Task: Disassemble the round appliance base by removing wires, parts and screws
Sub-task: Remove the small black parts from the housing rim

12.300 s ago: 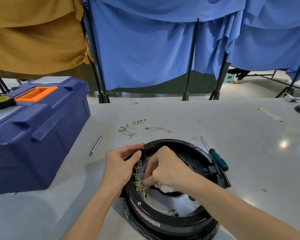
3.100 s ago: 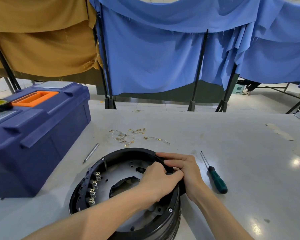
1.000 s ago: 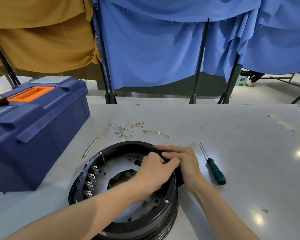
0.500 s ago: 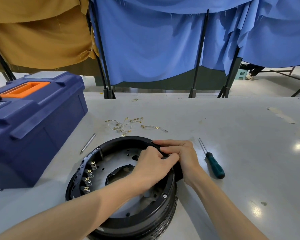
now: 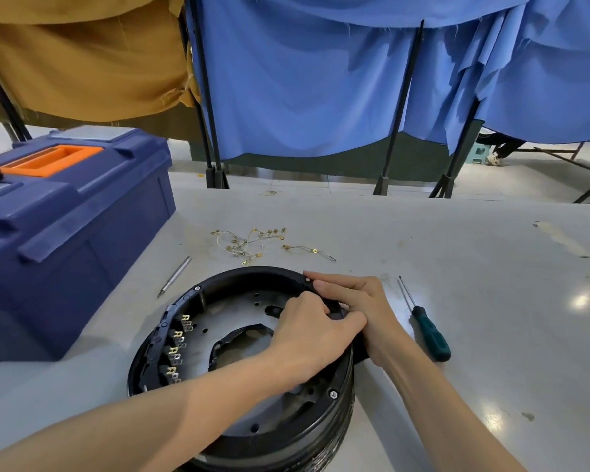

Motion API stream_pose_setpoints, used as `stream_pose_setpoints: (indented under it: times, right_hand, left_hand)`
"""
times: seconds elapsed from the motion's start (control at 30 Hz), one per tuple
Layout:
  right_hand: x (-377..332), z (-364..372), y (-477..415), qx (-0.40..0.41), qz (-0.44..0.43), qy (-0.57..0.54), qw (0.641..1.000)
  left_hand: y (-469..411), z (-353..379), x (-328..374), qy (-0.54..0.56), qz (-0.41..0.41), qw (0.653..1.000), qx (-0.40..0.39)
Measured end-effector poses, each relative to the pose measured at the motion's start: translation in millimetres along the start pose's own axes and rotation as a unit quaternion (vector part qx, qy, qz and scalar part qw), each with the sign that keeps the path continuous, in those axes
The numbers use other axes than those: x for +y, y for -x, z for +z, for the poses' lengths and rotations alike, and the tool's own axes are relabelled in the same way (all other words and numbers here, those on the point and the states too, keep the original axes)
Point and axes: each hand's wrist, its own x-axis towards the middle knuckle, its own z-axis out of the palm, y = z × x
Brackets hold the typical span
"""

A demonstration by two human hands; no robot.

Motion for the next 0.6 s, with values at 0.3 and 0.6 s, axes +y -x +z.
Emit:
stream_pose_setpoints:
  times: [0.3, 0.6]
  right_hand:
    - [-0.6, 1.9, 6.7, 0.024, -0.053, 0.099, 0.993]
    - [-1.4, 0.9, 9.3, -0.022, -0.058, 0.044, 0.997]
  left_hand:
    - [-3.7, -11.2, 22.0, 0.129, 0.072, 0.984, 0.096]
    - [-9.0, -16.7, 15.4, 0.118, 0.048, 0.988, 0.091]
